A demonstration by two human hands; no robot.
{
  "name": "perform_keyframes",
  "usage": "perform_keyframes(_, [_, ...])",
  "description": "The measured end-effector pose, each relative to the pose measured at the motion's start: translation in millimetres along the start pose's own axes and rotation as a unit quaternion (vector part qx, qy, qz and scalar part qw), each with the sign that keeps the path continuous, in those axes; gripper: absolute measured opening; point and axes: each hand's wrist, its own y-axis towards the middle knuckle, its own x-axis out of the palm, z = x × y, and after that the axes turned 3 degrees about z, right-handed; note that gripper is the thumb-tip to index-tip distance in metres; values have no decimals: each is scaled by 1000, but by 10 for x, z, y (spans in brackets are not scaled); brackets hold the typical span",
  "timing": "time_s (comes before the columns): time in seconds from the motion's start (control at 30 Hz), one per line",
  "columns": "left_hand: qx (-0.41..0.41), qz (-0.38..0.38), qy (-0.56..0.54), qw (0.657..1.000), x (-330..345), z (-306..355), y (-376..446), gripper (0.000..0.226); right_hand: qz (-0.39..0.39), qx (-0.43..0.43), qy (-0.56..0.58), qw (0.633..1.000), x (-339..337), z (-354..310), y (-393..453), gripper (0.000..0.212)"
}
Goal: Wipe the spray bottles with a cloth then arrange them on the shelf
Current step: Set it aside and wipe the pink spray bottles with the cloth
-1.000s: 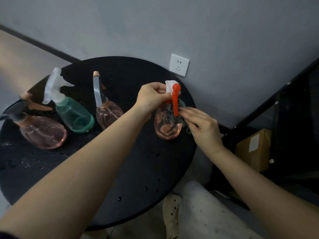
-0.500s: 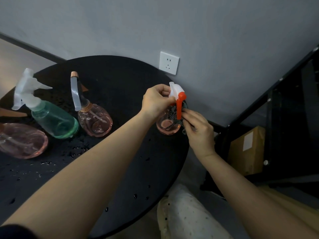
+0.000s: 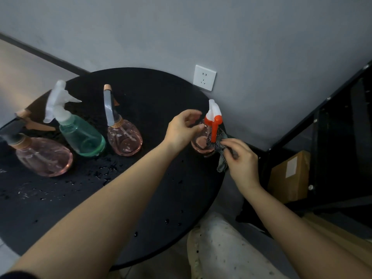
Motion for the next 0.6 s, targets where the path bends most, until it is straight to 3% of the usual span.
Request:
perform_keyframes(0.13, [-30, 109, 98, 989, -373, -238, -321, 13, -26, 3, 7, 1000, 36, -71, -171, 26])
perform_keyframes(0.4, [-79, 285, 150, 943, -1271, -444, -639, 32, -130, -46, -61, 988, 235, -137, -304, 27])
perform_keyframes(0.6, [2, 282, 178, 943, -1388, -428, -475, 43, -207, -105, -98, 968, 480, -138, -357, 29])
